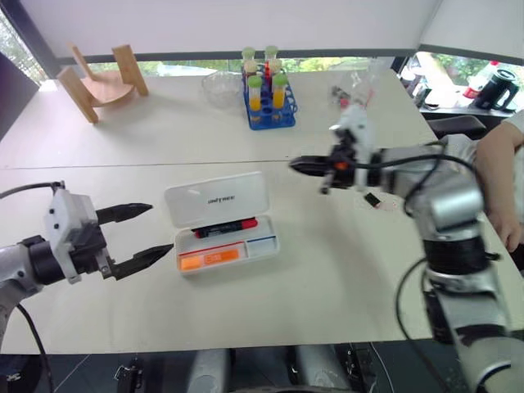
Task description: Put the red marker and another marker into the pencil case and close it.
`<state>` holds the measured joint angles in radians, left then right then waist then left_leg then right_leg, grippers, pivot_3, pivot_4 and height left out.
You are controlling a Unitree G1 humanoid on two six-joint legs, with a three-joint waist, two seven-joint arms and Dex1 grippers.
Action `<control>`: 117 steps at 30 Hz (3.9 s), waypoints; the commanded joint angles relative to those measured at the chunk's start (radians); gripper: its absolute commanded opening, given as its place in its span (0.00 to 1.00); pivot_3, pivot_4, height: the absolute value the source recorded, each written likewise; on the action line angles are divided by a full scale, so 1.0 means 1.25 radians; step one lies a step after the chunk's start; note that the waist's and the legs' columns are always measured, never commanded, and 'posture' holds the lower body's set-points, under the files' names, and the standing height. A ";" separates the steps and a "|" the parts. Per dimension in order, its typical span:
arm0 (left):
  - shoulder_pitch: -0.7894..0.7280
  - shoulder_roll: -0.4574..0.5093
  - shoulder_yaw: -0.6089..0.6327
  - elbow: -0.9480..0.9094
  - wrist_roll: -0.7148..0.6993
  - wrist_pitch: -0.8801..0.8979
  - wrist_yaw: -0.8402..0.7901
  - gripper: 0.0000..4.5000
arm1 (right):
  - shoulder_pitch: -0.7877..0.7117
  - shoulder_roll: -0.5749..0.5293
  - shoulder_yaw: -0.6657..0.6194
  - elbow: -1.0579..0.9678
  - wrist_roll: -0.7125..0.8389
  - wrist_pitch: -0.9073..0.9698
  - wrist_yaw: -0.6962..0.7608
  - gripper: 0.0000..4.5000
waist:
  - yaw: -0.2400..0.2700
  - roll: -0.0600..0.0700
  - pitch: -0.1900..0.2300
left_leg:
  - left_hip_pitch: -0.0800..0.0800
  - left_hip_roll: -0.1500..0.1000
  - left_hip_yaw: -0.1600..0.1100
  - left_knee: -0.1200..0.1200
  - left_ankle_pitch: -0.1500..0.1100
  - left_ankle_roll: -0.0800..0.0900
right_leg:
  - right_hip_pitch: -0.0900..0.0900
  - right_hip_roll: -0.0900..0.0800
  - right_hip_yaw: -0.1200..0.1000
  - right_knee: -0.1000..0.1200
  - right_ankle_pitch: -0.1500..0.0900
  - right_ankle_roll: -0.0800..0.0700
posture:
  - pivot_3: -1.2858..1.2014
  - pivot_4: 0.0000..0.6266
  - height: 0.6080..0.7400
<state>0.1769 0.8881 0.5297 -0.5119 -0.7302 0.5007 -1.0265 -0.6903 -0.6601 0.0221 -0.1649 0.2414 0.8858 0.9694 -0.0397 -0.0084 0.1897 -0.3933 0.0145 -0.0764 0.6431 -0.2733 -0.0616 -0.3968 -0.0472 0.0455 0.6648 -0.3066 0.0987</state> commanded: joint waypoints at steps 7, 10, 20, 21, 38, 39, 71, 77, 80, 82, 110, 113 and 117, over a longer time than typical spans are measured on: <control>-0.091 -0.005 -0.079 0.050 0.014 -0.028 -0.011 1.00 | 0.049 -0.141 -0.030 0.202 -0.057 -0.106 -0.049 0.99 | -0.005 0.000 0.000 | 0.001 0.001 0.004 0.000 0.000 0.000 | 0.000 0.001 0.003 0.001 0.000 0.000 | 0.52 0.24 1.00; -0.113 -0.007 -0.098 0.066 0.026 -0.038 -0.015 1.00 | 0.034 -0.121 -0.010 0.320 -0.076 -0.168 -0.055 0.99 | -0.004 0.000 0.000 | 0.001 0.001 0.004 0.000 0.000 0.000 | 0.000 0.001 0.003 0.001 0.000 0.000 | 0.52 0.24 1.00; -0.087 -0.007 -0.069 0.043 0.031 -0.036 -0.002 1.00 | 0.003 -0.082 0.025 0.560 -0.118 -0.286 -0.062 0.72 | -0.004 0.000 0.000 | 0.001 0.001 0.004 0.001 0.000 0.000 | 0.000 0.001 0.003 0.001 0.000 0.000 | 0.52 0.24 1.00; -0.082 -0.008 -0.065 0.039 0.030 -0.035 0.001 1.00 | 0.004 -0.083 0.025 0.564 -0.119 -0.288 -0.060 0.60 | -0.004 0.000 0.000 | 0.001 0.001 0.004 0.001 0.000 0.000 | 0.000 0.001 0.003 0.001 0.000 0.000 | 0.52 0.24 1.00; -0.103 0.000 -0.068 0.054 0.024 -0.030 0.013 1.00 | 0.022 -0.051 0.135 0.065 0.026 -0.210 0.174 0.01 | -0.003 0.001 0.001 | 0.001 0.001 0.002 0.001 0.000 0.000 | 0.000 0.002 0.003 0.001 0.001 0.001 | 0.52 0.24 1.00; -0.107 0.000 -0.071 0.056 0.025 -0.029 0.012 1.00 | 0.020 -0.036 0.154 0.057 0.029 -0.213 0.182 0.01 | -0.003 0.001 0.000 | 0.001 0.001 0.002 0.001 0.000 0.000 | 0.000 0.001 0.003 0.001 0.001 0.001 | 0.52 0.24 1.00; -0.039 -0.010 -0.022 0.054 0.021 0.007 0.065 1.00 | -0.047 0.130 0.313 0.108 -0.059 -0.323 0.231 0.99 | -0.003 0.000 0.000 | 0.001 0.001 0.001 0.002 0.000 0.000 | 0.001 0.001 0.001 0.001 0.001 0.001 | 0.52 0.24 1.00; -0.094 0.020 0.000 0.173 0.028 0.022 0.067 0.94 | -0.031 0.057 0.180 -0.015 0.035 -0.200 0.207 1.00 | -0.001 0.000 0.000 | 0.001 0.000 0.000 0.002 0.000 0.000 | 0.001 0.001 0.001 0.001 0.001 0.001 | 0.52 0.24 1.00; -0.146 0.029 -0.014 0.260 0.050 0.000 0.057 0.70 | -0.015 0.020 0.122 -0.066 0.072 -0.143 0.183 1.00 | -0.002 0.000 0.000 | 0.001 0.000 0.000 0.002 0.000 0.000 | 0.001 0.001 0.001 0.001 0.001 0.001 | 0.52 0.24 1.00; -0.185 0.028 -0.037 0.322 0.085 -0.033 0.053 0.48 | -0.005 -0.001 0.096 -0.091 0.087 -0.119 0.167 1.00 | -0.002 0.000 0.000 | 0.001 0.000 0.000 0.002 0.000 0.000 | 0.001 0.001 0.001 0.001 0.001 0.001 | 0.52 0.24 1.00; -0.389 -0.137 -0.381 0.451 0.154 -0.030 -0.226 0.00 | 0.099 -0.116 0.002 -0.221 0.193 -0.012 0.005 1.00 | 0.006 -0.001 0.000 | -0.003 0.000 0.000 0.004 0.000 0.000 | -0.001 0.000 0.000 0.002 0.001 0.002 | 0.52 0.24 1.00; -0.375 -0.143 -0.402 0.430 0.171 -0.055 -0.223 0.00 | 0.098 -0.119 0.005 -0.222 0.199 -0.012 -0.001 1.00 | 0.011 -0.001 0.000 | -0.003 0.000 0.000 0.004 0.000 0.000 | -0.001 0.000 0.000 0.002 0.001 0.002 | 0.52 0.24 1.00; -0.351 -0.137 -0.435 0.394 0.193 -0.068 -0.225 0.00 | 0.100 -0.127 0.006 -0.225 0.204 -0.012 -0.004 1.00 | 0.015 -0.001 0.000 | -0.002 0.000 0.000 0.004 0.000 0.000 | -0.001 0.001 0.001 0.001 0.001 0.002 | 0.52 0.24 1.00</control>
<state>-0.2696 0.7070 -0.0019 0.0190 -0.5013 0.4332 -1.3026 -0.5572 -0.8078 0.0515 -0.4093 0.4833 0.8766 0.9670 -0.0215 -0.0092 0.1898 -0.3961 0.0147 -0.0760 0.6476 -0.2734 -0.0611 -0.3982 -0.0462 0.0463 0.6666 -0.3055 0.1007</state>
